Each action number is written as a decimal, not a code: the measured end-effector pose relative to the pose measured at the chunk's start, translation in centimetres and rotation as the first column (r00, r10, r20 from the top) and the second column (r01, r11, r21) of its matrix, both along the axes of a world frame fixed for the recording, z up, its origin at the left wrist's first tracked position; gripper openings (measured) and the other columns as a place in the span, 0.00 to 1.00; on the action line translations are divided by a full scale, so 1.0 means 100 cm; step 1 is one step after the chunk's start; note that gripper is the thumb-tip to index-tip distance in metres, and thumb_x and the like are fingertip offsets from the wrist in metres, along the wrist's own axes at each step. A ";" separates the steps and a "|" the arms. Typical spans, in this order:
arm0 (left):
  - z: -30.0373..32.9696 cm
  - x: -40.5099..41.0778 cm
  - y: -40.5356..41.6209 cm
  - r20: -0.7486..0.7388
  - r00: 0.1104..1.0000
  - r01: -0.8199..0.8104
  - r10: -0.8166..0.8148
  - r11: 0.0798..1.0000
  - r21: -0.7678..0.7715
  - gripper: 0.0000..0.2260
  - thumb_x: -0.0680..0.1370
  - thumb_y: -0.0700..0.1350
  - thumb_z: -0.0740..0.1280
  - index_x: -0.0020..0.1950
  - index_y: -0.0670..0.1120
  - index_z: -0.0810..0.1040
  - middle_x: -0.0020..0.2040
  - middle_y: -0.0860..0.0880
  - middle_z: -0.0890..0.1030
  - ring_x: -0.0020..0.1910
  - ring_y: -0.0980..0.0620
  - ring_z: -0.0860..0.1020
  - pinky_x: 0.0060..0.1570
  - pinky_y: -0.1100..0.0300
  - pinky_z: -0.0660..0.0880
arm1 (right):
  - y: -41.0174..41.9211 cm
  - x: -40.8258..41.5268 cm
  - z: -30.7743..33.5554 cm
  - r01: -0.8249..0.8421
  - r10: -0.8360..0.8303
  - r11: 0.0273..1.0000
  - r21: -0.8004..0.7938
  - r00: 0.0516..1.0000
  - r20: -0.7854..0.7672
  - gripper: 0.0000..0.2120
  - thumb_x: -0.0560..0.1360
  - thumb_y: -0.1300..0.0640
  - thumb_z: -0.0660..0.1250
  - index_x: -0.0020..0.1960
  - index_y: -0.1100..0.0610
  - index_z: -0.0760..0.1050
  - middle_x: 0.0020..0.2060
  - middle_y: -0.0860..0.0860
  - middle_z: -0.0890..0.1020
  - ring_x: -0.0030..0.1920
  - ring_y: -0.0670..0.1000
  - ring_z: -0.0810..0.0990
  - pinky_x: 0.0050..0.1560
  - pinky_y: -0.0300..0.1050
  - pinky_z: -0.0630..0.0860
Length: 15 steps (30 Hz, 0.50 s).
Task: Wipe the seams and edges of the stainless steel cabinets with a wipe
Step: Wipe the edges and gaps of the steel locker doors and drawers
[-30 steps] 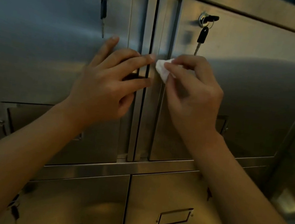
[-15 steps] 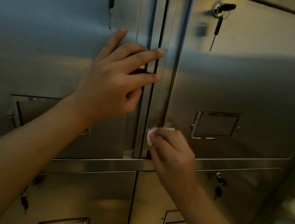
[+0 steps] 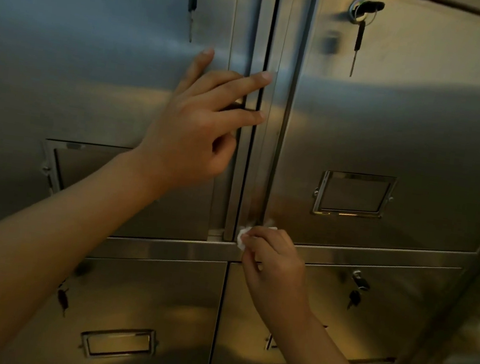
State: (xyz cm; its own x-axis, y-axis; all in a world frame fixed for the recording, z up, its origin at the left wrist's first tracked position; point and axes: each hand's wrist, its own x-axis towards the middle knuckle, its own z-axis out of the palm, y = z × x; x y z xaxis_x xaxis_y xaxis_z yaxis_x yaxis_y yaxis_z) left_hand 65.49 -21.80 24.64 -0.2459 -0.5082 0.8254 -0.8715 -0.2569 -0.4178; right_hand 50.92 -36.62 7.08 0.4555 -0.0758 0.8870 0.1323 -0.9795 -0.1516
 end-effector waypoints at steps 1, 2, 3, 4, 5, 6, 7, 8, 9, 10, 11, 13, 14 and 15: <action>-0.003 -0.003 0.000 -0.017 1.000 -0.006 0.006 1.000 0.001 0.17 0.77 0.35 0.66 0.63 0.44 0.84 0.76 0.43 0.73 0.69 0.42 0.76 0.76 0.31 0.57 | 0.001 0.000 -0.001 0.001 -0.001 1.000 0.009 1.000 -0.004 0.06 0.76 0.65 0.70 0.52 0.61 0.84 0.51 0.53 0.83 0.53 0.49 0.79 0.60 0.29 0.69; -0.007 -0.006 0.001 -0.036 0.999 -0.017 0.018 1.000 0.010 0.18 0.76 0.35 0.66 0.64 0.44 0.83 0.77 0.43 0.72 0.71 0.42 0.75 0.76 0.31 0.57 | 0.002 -0.001 -0.002 0.003 -0.003 1.000 0.017 1.000 -0.008 0.06 0.76 0.65 0.71 0.52 0.61 0.84 0.51 0.53 0.83 0.53 0.49 0.79 0.60 0.29 0.68; -0.012 -0.009 0.002 -0.060 0.998 -0.031 0.033 0.999 0.029 0.18 0.76 0.36 0.65 0.66 0.44 0.82 0.78 0.44 0.71 0.73 0.42 0.73 0.77 0.31 0.56 | 0.002 -0.002 -0.003 0.004 -0.004 1.000 0.026 1.000 -0.012 0.06 0.75 0.66 0.72 0.52 0.61 0.84 0.52 0.53 0.83 0.53 0.49 0.79 0.60 0.29 0.68; -0.019 -0.012 0.003 -0.094 0.995 -0.039 0.044 0.998 0.054 0.19 0.76 0.36 0.65 0.66 0.44 0.82 0.79 0.44 0.70 0.75 0.43 0.71 0.77 0.32 0.54 | 0.002 -0.002 -0.004 0.006 -0.005 0.999 0.033 1.000 -0.012 0.07 0.75 0.67 0.73 0.52 0.61 0.84 0.52 0.53 0.83 0.53 0.49 0.79 0.60 0.29 0.69; -0.027 -0.017 0.005 -0.140 0.989 -0.032 0.042 0.997 0.076 0.19 0.76 0.37 0.65 0.66 0.45 0.81 0.79 0.44 0.69 0.76 0.43 0.69 0.78 0.32 0.53 | 0.002 -0.003 -0.005 0.007 -0.006 0.999 0.039 1.000 -0.007 0.08 0.74 0.67 0.74 0.52 0.61 0.84 0.52 0.53 0.83 0.53 0.49 0.79 0.60 0.30 0.70; -0.035 -0.023 0.007 -0.202 0.979 -0.008 0.026 0.996 0.088 0.19 0.76 0.37 0.65 0.66 0.45 0.82 0.79 0.44 0.69 0.77 0.43 0.68 0.78 0.32 0.52 | 0.002 -0.004 -0.006 0.006 -0.006 0.999 0.048 1.000 0.002 0.08 0.73 0.68 0.75 0.51 0.60 0.84 0.52 0.53 0.83 0.53 0.49 0.80 0.59 0.31 0.71; -0.045 -0.030 0.010 -0.283 0.959 0.032 -0.006 0.996 0.087 0.19 0.76 0.37 0.65 0.66 0.46 0.82 0.78 0.45 0.70 0.78 0.44 0.67 0.79 0.34 0.51 | 0.001 -0.005 -0.007 0.002 -0.003 0.998 0.061 1.000 0.011 0.08 0.73 0.68 0.75 0.51 0.60 0.83 0.51 0.52 0.83 0.52 0.49 0.80 0.58 0.32 0.72; -0.055 -0.037 0.012 -0.380 0.924 0.082 -0.047 0.994 0.075 0.19 0.76 0.38 0.65 0.66 0.46 0.81 0.77 0.45 0.71 0.79 0.46 0.66 0.80 0.36 0.51 | 0.001 -0.007 -0.011 -0.004 0.004 0.997 0.077 1.000 0.011 0.08 0.73 0.68 0.75 0.50 0.60 0.83 0.51 0.52 0.83 0.52 0.49 0.80 0.57 0.32 0.73; -0.066 -0.045 0.016 -0.476 0.875 0.131 -0.089 0.990 0.056 0.20 0.76 0.38 0.64 0.67 0.47 0.81 0.76 0.46 0.73 0.79 0.48 0.66 0.81 0.39 0.51 | 0.002 -0.008 -0.018 -0.017 0.017 0.995 0.099 1.000 -0.001 0.08 0.73 0.68 0.75 0.49 0.60 0.83 0.50 0.52 0.83 0.52 0.48 0.80 0.57 0.31 0.72; -0.078 -0.052 0.019 -0.553 0.825 0.171 -0.122 0.984 0.039 0.21 0.76 0.39 0.63 0.68 0.47 0.80 0.76 0.47 0.74 0.79 0.49 0.66 0.82 0.41 0.53 | 0.003 -0.010 -0.027 -0.036 0.039 0.991 0.129 0.999 -0.022 0.07 0.73 0.68 0.75 0.49 0.59 0.83 0.50 0.51 0.83 0.52 0.48 0.80 0.58 0.30 0.71; -0.091 -0.058 0.023 -0.605 0.784 0.196 -0.141 0.980 0.026 0.21 0.77 0.38 0.64 0.69 0.46 0.79 0.75 0.48 0.74 0.79 0.50 0.66 0.81 0.45 0.57 | 0.006 -0.012 -0.039 -0.061 0.069 0.985 0.161 0.996 -0.047 0.07 0.73 0.67 0.75 0.49 0.59 0.84 0.51 0.50 0.82 0.52 0.46 0.80 0.59 0.29 0.71; -0.120 -0.071 0.032 -0.663 0.734 0.199 -0.150 0.980 -0.001 0.22 0.76 0.35 0.65 0.69 0.46 0.79 0.74 0.49 0.75 0.78 0.51 0.68 0.79 0.52 0.62 | 0.012 -0.018 -0.067 -0.107 0.125 0.973 0.204 0.989 -0.078 0.05 0.76 0.63 0.72 0.50 0.59 0.84 0.51 0.49 0.82 0.53 0.44 0.79 0.60 0.29 0.71; -0.135 -0.076 0.037 -0.686 0.711 0.183 -0.152 0.983 -0.028 0.22 0.76 0.34 0.66 0.69 0.46 0.80 0.72 0.50 0.76 0.76 0.51 0.69 0.77 0.55 0.64 | 0.014 -0.022 -0.080 -0.113 0.133 0.968 0.225 0.988 -0.076 0.05 0.77 0.63 0.71 0.51 0.59 0.84 0.52 0.48 0.82 0.54 0.44 0.79 0.60 0.30 0.71; -0.149 -0.082 0.043 -0.709 0.688 0.160 -0.155 0.985 -0.060 0.21 0.75 0.33 0.66 0.67 0.45 0.81 0.71 0.50 0.78 0.75 0.50 0.71 0.75 0.57 0.66 | 0.016 -0.026 -0.092 -0.109 0.131 0.959 0.260 0.989 -0.067 0.05 0.77 0.64 0.71 0.51 0.59 0.84 0.52 0.48 0.82 0.54 0.44 0.80 0.59 0.31 0.72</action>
